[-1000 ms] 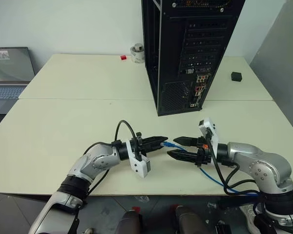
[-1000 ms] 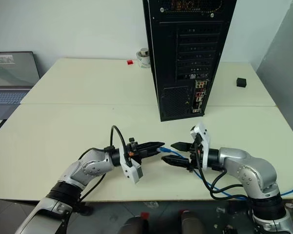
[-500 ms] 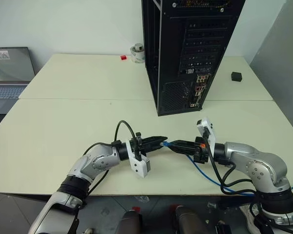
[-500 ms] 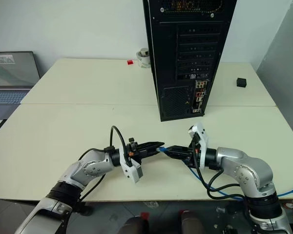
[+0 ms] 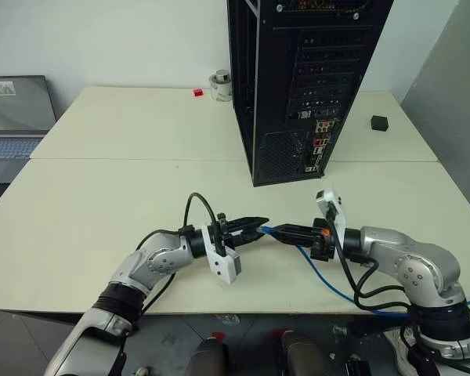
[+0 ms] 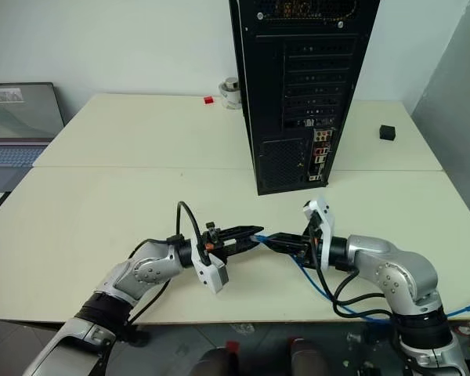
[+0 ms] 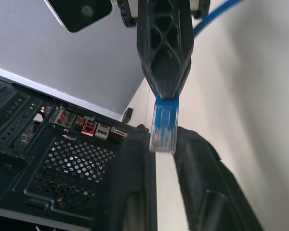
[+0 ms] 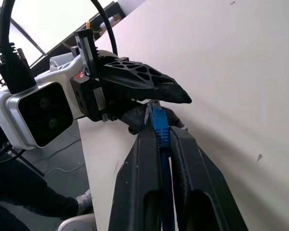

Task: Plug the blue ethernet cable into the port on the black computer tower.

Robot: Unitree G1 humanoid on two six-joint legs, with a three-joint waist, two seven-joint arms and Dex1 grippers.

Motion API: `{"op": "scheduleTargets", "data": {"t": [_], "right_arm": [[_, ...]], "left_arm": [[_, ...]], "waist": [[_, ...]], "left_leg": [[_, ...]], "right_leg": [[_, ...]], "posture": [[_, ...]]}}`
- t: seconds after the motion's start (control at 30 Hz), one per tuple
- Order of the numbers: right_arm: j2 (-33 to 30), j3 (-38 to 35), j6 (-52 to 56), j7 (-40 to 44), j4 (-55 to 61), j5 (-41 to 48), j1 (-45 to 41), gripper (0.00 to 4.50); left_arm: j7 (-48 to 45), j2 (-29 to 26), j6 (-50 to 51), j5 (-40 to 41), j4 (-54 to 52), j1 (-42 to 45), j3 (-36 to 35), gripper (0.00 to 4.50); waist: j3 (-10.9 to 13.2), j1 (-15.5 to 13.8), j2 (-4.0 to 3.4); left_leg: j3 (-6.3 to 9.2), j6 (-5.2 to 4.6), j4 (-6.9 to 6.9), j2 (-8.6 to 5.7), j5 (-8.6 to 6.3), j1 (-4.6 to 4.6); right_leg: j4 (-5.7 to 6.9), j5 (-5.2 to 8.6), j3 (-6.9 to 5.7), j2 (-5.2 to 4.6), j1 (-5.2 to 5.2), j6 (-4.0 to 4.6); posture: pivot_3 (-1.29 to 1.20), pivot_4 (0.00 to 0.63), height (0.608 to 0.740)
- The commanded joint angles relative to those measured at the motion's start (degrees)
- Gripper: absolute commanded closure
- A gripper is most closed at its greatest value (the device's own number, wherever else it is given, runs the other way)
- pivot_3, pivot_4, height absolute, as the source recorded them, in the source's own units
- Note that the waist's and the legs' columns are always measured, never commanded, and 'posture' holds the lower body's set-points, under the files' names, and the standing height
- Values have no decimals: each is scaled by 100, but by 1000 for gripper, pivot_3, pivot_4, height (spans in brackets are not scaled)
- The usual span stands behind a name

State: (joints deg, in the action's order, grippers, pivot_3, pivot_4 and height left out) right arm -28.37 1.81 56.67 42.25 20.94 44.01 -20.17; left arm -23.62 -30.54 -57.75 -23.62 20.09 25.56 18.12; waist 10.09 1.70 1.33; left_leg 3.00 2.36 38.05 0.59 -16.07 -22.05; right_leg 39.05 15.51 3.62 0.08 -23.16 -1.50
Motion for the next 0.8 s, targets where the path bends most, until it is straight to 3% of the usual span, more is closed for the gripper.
{"op": "scheduleTargets", "data": {"t": [0.03,0.23,0.4,0.63,0.8], "right_arm": [[-92,-135,-53,41,46,79,-112,4498],[-218,-447,-256,-123,-30,-55,-204,4499],[-280,-853,-752,-753,-144,-592,-303,4499],[-22,-916,-1434,-1916,11,-1563,-429,4499],[230,-690,-1743,-2616,64,-2259,-555,4499]], "left_arm": [[-214,-86,124,362,-85,62,55,2452],[-502,-135,427,623,-129,-19,50,1373],[-1067,147,2168,1754,-650,-275,-100,370],[-1263,871,5710,3480,-2438,-365,-286,348],[-796,1292,7340,3848,-3151,1,-458,348]], "waist": [[0,0,0],[0,2,0],[0,3,0],[0,11,-1],[0,18,-1]], "left_leg": [[0,0,0,0,0,0],[-1,0,0,-1,0,0],[0,0,0,0,0,0],[3,0,3,2,0,-8],[2,0,2,3,0,-7]], "right_leg": [[0,0,0,0,0,0],[0,0,0,5,0,0],[0,0,0,19,0,0],[2,0,1,24,-4,0],[2,0,6,28,-4,-1]], "posture": [[0,150,740],[0,150,740],[0,150,740],[0,150,740],[0,150,740]]}}
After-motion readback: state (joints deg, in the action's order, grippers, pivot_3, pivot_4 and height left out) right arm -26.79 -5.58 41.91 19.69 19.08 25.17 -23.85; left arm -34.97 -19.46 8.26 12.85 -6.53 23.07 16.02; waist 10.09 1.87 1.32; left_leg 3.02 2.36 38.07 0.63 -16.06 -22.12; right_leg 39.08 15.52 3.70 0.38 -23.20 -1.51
